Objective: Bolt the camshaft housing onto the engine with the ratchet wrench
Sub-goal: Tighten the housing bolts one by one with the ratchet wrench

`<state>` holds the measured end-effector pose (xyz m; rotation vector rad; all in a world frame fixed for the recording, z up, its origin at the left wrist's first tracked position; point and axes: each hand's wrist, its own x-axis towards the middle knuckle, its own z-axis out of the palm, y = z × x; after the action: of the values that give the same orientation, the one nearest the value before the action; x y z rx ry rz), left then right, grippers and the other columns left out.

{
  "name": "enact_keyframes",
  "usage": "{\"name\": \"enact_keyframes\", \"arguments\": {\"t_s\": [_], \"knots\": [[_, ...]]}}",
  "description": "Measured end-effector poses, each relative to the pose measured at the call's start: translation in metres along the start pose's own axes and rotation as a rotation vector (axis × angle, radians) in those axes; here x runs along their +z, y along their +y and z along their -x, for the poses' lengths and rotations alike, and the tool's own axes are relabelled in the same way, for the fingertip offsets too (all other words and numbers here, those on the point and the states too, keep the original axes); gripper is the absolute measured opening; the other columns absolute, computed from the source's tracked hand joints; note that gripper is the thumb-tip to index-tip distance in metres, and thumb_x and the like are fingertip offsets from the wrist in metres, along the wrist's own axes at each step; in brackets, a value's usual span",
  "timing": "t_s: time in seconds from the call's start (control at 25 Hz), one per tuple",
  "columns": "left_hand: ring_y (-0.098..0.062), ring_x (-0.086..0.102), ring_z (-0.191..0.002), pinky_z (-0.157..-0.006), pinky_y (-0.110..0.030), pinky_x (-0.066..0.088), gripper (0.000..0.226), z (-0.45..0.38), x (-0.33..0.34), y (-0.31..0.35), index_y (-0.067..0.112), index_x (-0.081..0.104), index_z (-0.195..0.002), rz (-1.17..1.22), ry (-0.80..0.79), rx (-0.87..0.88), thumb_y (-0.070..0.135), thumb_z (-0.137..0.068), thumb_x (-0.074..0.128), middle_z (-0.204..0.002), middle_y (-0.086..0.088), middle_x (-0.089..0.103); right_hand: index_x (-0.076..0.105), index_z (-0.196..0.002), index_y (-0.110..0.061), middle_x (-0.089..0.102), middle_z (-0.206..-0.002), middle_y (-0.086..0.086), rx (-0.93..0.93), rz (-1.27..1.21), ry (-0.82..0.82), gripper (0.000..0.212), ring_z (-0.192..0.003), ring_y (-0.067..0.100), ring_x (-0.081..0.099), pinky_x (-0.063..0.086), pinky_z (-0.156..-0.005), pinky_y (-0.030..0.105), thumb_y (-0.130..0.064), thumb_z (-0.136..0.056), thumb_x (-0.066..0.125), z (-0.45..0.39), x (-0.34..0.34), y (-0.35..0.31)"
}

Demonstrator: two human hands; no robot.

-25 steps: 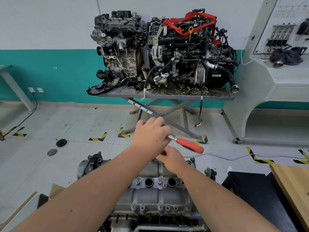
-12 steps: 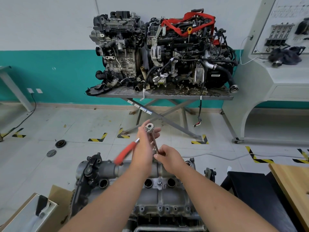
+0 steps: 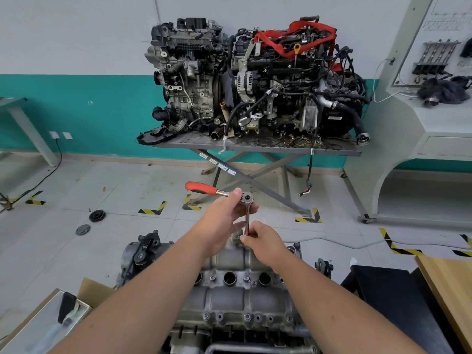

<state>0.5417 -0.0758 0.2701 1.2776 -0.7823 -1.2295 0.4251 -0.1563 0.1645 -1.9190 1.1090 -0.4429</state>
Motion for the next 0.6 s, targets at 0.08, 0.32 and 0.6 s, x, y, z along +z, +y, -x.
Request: {"name": "enact_keyframes", "arguments": {"t_s": [0.08, 0.32, 0.6], "knots": [[-0.014, 0.067, -0.105, -0.095, -0.045, 0.047, 0.031, 0.001, -0.004, 0.003, 0.017, 0.061, -0.098, 0.042, -0.060, -0.028, 0.037, -0.106, 0.038, -0.098, -0.002, 0.072, 0.052, -0.076, -0.025, 0.058, -0.071, -0.012, 0.003, -0.005, 0.003, 0.022, -0.064, -0.002, 0.052, 0.034, -0.059, 0.018, -0.024, -0.093, 0.066, 0.000, 0.000, 0.000], [-0.014, 0.072, -0.088, -0.080, -0.041, 0.043, 0.017, -0.006, -0.004, 0.023, 0.016, 0.056, -0.088, 0.014, 0.021, -0.135, 0.026, -0.098, 0.047, -0.085, -0.002, 0.071, 0.051, -0.075, -0.028, 0.058, -0.073, -0.014, 0.007, 0.010, 0.012, 0.023, -0.065, -0.004, 0.052, 0.032, -0.057, 0.014, -0.025, -0.093, 0.066, 0.001, 0.001, -0.001], [-0.012, 0.066, -0.071, -0.063, -0.030, 0.040, 0.017, -0.014, 0.018, 0.051, 0.014, 0.055, -0.086, -0.747, 0.082, -0.050, 0.018, -0.092, 0.039, -0.078, -0.003, 0.075, 0.053, -0.079, -0.023, 0.059, -0.076, -0.011, -0.005, 0.015, -0.009, 0.019, -0.067, 0.000, 0.052, 0.036, -0.060, 0.019, -0.024, -0.093, 0.066, 0.001, 0.001, -0.002]]}}
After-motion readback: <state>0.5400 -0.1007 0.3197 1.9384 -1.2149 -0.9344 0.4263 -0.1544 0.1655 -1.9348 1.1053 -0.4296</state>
